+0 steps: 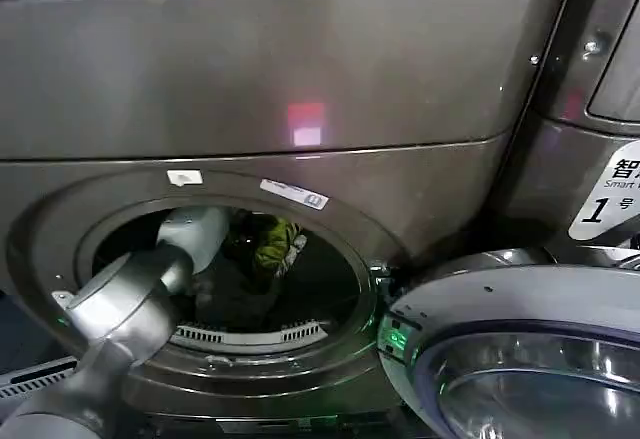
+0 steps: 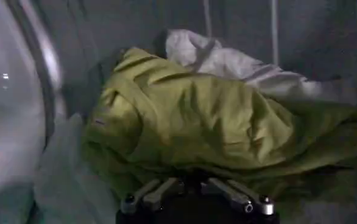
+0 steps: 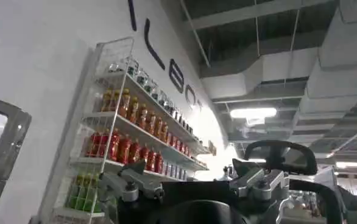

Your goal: Grasp the clothes from the dryer.

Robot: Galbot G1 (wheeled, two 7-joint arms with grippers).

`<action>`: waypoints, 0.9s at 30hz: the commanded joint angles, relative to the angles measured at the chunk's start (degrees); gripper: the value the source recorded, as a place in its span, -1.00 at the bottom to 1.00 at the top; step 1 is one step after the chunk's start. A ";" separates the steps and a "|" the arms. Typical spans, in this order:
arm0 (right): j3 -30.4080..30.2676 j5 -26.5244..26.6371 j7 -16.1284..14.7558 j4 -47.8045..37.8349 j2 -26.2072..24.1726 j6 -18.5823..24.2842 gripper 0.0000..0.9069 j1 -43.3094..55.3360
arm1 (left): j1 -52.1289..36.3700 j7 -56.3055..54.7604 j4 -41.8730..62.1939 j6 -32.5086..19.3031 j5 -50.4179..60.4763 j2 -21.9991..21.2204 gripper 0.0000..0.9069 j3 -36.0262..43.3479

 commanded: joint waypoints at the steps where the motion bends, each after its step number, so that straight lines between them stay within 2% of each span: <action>1: -0.22 0.05 0.07 0.37 0.13 0.00 1.00 0.10 | 5.86 -13.64 -13.25 7.61 -8.25 2.59 -1.00 -18.14; 6: -0.68 0.04 0.16 0.94 0.13 0.02 1.00 0.43 | 13.13 -23.94 -24.54 10.89 -12.04 3.85 -1.00 -28.12; 11: -0.85 -0.02 0.22 0.66 0.22 0.34 1.00 0.64 | 21.34 -34.94 -36.32 9.58 -19.28 4.63 -1.00 -33.32; 21: -0.95 -0.28 0.23 0.86 0.41 0.56 1.00 0.87 | 37.27 -53.77 -53.37 3.06 -21.71 -0.14 -1.00 -45.70; 23: -1.35 -0.37 0.26 1.07 0.56 0.62 1.00 1.02 | 40.51 -56.46 -56.61 0.88 -22.20 -0.94 -1.00 -46.86; 27: -1.46 -0.44 0.24 1.07 0.70 0.78 1.00 1.06 | 45.59 -59.36 -62.36 -6.60 -23.03 -2.09 -1.00 -48.34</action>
